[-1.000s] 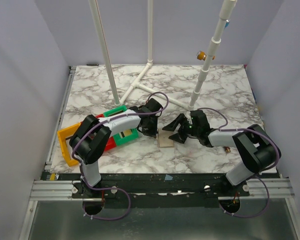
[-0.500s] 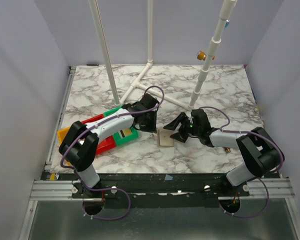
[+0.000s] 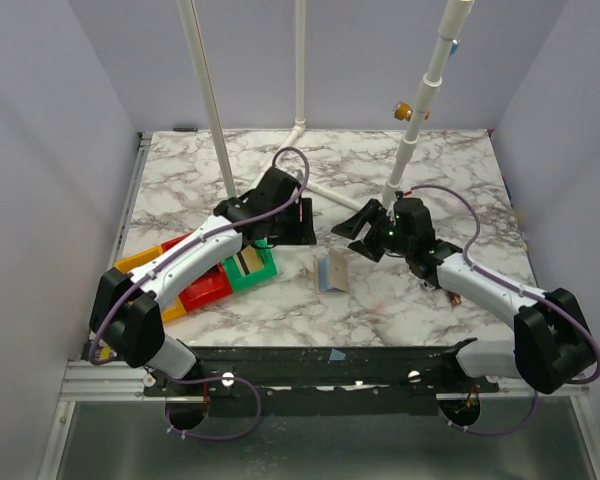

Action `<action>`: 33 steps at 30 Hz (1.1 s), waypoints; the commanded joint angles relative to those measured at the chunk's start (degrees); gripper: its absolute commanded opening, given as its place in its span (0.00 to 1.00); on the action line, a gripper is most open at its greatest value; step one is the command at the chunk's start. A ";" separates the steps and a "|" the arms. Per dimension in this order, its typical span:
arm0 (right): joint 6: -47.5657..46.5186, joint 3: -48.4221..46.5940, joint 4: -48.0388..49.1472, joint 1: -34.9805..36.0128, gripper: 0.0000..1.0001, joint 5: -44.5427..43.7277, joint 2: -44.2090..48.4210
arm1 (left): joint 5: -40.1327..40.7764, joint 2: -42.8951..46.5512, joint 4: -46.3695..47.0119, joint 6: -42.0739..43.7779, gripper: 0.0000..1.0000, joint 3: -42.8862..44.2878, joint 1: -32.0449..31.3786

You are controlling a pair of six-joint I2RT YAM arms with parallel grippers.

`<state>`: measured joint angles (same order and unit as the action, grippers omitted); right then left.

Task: Take the credit cards out of the card holder
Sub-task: Reset both arms

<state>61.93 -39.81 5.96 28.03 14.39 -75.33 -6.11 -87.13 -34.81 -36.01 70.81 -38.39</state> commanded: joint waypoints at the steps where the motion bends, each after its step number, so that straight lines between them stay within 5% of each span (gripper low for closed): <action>1: -5.99 -3.68 -9.86 0.25 0.85 -6.53 3.62 | 0.66 6.34 -1.07 2.63 0.66 2.50 1.57; 7: -10.85 -6.87 -15.18 0.19 1.00 -11.13 7.95 | 1.38 13.41 0.46 3.99 0.98 0.39 3.51; 18: -16.09 -7.22 -16.85 0.24 1.00 -16.80 14.33 | 5.27 24.47 3.65 5.84 0.98 -6.55 7.23; 33: -17.11 -8.37 -17.50 0.21 1.00 -17.63 15.28 | 5.34 25.37 4.84 5.59 0.99 -8.31 7.63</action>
<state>45.98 -45.91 -10.00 28.03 -1.04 -61.06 -1.98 -62.78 -31.68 -31.24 62.98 -31.11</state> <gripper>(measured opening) 0.998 0.985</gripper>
